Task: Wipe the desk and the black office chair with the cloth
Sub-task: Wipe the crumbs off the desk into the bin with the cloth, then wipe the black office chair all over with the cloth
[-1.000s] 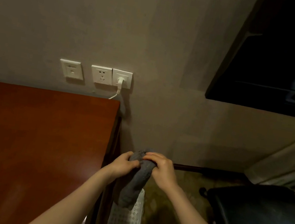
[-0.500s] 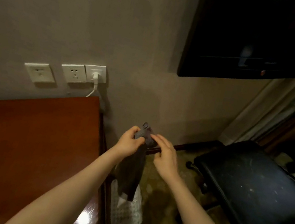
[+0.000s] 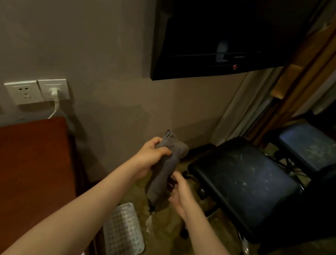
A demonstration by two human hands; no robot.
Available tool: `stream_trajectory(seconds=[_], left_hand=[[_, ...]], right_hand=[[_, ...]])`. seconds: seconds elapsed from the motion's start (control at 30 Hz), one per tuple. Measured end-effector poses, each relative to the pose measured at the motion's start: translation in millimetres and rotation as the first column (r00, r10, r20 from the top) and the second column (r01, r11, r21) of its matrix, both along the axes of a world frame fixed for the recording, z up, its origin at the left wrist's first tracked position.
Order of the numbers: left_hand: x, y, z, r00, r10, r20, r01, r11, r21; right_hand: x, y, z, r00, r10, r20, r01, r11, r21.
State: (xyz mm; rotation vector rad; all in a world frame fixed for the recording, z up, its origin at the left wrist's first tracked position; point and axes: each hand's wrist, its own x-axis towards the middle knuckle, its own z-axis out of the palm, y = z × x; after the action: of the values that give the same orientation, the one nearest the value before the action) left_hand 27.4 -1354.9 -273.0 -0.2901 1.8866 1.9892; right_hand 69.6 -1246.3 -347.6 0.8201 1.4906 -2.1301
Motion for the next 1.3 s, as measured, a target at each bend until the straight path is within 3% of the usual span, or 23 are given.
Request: stream_trajectory(seconds=[0.17,0.3,0.47,0.57,0.63,0.7,0.8,0.9,0.93,0.97,1.03,1.07,1.13,1.2,1.3], left_hand=[[-5,27,6,0.996,0.033,0.087,-0.042,0.994,0.102],[-7,28,9,0.993,0.091,0.075,-0.096,0.993,0.070],[0,8,-2,0.960,0.270,0.070,-0.267,0.963,-0.045],[4,-10,-8,0.919,0.384,0.094,-0.376,0.922,-0.092],[8,-22,-15,0.864,0.488,0.126,-0.484,0.873,-0.061],[13,-31,-18,0.794,0.585,0.163,-0.590,0.807,-0.020],[13,-38,-20,0.721,0.660,0.213,-0.682,0.730,0.047],[11,-37,-16,0.681,0.681,0.270,-0.729,0.667,0.156],[12,-36,-14,0.680,0.674,0.290,-0.731,0.652,0.198],[12,-37,-14,0.680,0.665,0.310,-0.732,0.639,0.234],[11,-42,-14,0.685,0.635,0.358,-0.728,0.621,0.292],[13,-46,-13,0.684,0.618,0.387,-0.728,0.614,0.306],[14,-56,-18,0.681,0.604,0.415,-0.732,0.586,0.347],[20,-64,-22,0.661,0.608,0.441,-0.750,0.560,0.353],[27,-74,-41,0.611,0.640,0.466,-0.791,0.516,0.328]], right_hand=[[-6,27,17,0.993,-0.111,-0.036,0.104,0.980,-0.170],[-15,25,23,0.999,-0.040,-0.023,0.033,0.966,-0.255],[-22,-2,18,0.993,0.113,-0.016,-0.114,0.973,-0.202],[-21,-20,19,0.947,0.321,0.033,-0.319,0.946,-0.058],[-20,-26,23,0.880,0.469,0.074,-0.474,0.861,0.182],[-20,-27,19,0.859,0.504,0.083,-0.497,0.785,0.369],[-13,-31,15,0.818,0.573,0.040,-0.524,0.715,0.462],[0,-37,1,0.696,0.707,0.123,-0.641,0.536,0.549],[3,-40,-4,0.693,0.707,0.139,-0.642,0.518,0.565],[4,-43,-9,0.725,0.675,0.137,-0.611,0.538,0.581],[2,-51,-12,0.863,0.504,-0.025,-0.396,0.707,0.586],[-3,-55,-10,0.937,0.328,-0.124,-0.225,0.834,0.504],[-12,-57,4,0.995,-0.023,-0.096,0.044,0.974,0.222],[-21,-55,14,0.994,-0.102,-0.046,0.106,0.987,0.120],[-28,-64,25,0.997,-0.079,0.018,0.078,0.995,0.056]])
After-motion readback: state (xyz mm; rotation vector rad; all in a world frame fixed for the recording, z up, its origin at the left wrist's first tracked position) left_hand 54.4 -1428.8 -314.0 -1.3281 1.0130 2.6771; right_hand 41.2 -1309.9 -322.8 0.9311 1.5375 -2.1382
